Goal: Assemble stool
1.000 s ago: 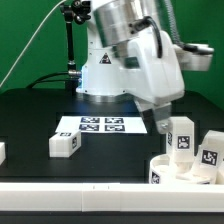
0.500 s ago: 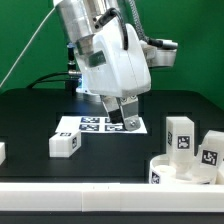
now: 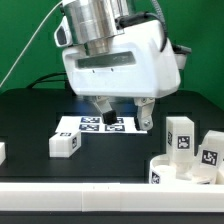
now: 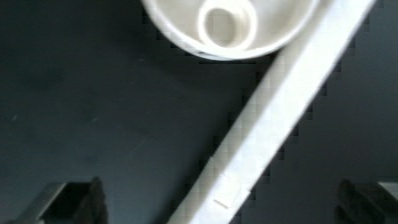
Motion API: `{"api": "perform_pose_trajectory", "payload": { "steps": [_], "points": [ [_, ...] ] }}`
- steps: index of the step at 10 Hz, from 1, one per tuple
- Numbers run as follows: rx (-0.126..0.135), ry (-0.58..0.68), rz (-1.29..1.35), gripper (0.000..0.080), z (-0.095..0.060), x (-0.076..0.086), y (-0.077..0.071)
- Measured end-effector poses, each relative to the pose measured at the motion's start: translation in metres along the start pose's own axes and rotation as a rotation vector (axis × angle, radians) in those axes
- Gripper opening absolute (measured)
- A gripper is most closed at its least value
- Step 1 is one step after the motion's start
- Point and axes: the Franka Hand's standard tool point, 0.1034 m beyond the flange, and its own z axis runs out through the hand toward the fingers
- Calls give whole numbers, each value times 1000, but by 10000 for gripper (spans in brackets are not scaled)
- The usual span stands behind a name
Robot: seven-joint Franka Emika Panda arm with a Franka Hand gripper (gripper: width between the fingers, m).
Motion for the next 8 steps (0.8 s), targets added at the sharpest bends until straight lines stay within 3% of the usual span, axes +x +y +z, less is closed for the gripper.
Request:
{"api": "perform_pose_trajectory", "payload": {
  "steps": [1, 2, 6, 8],
  "points": [
    [-13, 11, -65, 649, 0, -1, -1],
    [-6, 31, -122, 649, 1, -1, -3],
    [-15, 32, -386, 649, 2, 0, -1],
    [-40, 46, -500, 649, 2, 11, 14]
  ]
}}
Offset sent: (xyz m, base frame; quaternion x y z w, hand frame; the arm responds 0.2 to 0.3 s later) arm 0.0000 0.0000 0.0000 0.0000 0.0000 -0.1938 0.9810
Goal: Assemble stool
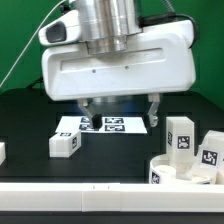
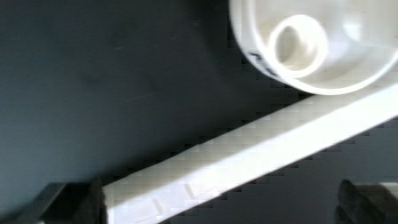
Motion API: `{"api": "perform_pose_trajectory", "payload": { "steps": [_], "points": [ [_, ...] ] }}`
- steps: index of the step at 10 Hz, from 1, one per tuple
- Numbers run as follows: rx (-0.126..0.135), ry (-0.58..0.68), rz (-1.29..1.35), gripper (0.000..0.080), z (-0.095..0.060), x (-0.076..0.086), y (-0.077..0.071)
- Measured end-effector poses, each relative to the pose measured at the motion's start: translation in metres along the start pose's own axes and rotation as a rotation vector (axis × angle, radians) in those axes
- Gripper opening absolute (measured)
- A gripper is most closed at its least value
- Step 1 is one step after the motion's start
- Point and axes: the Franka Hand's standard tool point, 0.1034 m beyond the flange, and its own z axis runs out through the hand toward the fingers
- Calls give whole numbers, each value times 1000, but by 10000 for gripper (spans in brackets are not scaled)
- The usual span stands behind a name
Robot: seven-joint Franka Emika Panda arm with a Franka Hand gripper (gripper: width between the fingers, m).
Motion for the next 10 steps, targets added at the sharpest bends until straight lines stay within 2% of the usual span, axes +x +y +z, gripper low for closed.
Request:
{"api": "perform_pose_trajectory", "payload": {
  "steps": [3, 4, 6, 8, 10],
  "points": [
    [-6, 6, -46, 649, -3, 4, 66],
    [-3, 10, -33, 649, -3, 4, 75],
    [-4, 9, -37, 649, -3, 4, 72],
    [-9, 14, -32, 649, 0, 2, 76],
    [-26, 4, -10, 649, 13, -13, 96]
  ]
}}
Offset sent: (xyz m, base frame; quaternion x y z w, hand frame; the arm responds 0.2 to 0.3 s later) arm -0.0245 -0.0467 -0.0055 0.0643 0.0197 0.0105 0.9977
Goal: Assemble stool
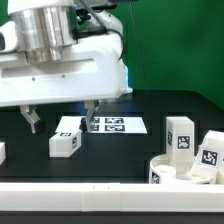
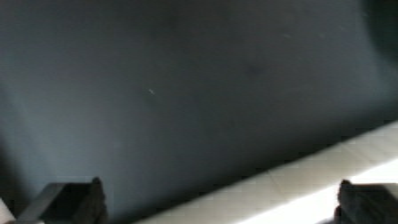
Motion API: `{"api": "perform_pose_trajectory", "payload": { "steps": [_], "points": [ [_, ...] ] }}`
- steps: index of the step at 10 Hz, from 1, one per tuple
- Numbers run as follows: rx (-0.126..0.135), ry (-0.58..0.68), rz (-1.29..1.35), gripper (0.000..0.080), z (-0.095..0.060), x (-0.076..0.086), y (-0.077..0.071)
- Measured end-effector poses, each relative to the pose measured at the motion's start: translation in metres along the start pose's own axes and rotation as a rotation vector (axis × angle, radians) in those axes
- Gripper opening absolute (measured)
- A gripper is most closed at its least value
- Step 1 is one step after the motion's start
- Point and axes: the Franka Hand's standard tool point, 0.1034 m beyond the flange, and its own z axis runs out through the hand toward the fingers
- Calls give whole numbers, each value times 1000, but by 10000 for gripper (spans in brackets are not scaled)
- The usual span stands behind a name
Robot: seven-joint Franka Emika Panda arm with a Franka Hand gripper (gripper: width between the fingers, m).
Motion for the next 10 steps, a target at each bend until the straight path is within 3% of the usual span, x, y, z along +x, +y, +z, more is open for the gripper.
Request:
{"api": "perform_pose_trajectory", "payload": {
  "steps": [2, 6, 7, 8, 9, 10],
  "points": [
    [-12, 7, 28, 649, 12, -14, 19],
    [-11, -8, 27, 649, 15, -18, 18],
    [-4, -41, 28, 649, 16, -23, 17],
    [-3, -158, 30, 649, 15, -32, 14],
    [-57, -219, 3, 649, 12, -31, 13],
    [-81, -259, -36, 649, 13, -33, 11]
  ]
}}
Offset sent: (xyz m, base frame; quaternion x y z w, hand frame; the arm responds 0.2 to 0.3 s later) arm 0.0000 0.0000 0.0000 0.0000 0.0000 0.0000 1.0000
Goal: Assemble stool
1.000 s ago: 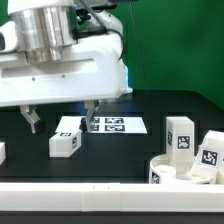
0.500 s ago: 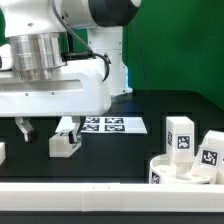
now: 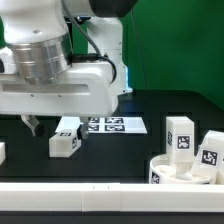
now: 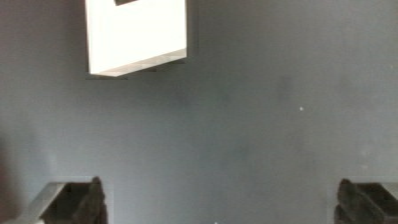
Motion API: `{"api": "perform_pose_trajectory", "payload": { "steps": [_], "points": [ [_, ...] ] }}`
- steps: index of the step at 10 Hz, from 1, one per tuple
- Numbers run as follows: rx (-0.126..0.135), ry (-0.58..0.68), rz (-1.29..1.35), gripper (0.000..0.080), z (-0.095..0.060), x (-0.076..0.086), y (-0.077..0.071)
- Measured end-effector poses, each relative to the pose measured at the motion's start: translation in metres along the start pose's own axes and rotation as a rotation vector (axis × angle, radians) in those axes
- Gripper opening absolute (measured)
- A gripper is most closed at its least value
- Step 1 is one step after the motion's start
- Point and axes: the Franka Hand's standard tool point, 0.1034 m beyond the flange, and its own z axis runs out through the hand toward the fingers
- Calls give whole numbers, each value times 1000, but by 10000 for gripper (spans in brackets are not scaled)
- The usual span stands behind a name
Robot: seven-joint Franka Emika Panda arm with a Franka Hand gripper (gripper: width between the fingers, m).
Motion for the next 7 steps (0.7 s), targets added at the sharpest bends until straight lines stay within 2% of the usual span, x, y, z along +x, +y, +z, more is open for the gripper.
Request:
{"api": "perform_pose_trajectory", "payload": {
  "steps": [1, 2, 5, 7],
  "points": [
    [5, -66, -25, 649, 4, -6, 4],
    [29, -147, -6, 649, 7, -9, 10],
    [42, -352, -8, 649, 11, -16, 9],
    [47, -485, 0, 649, 21, -24, 16]
  ]
}}
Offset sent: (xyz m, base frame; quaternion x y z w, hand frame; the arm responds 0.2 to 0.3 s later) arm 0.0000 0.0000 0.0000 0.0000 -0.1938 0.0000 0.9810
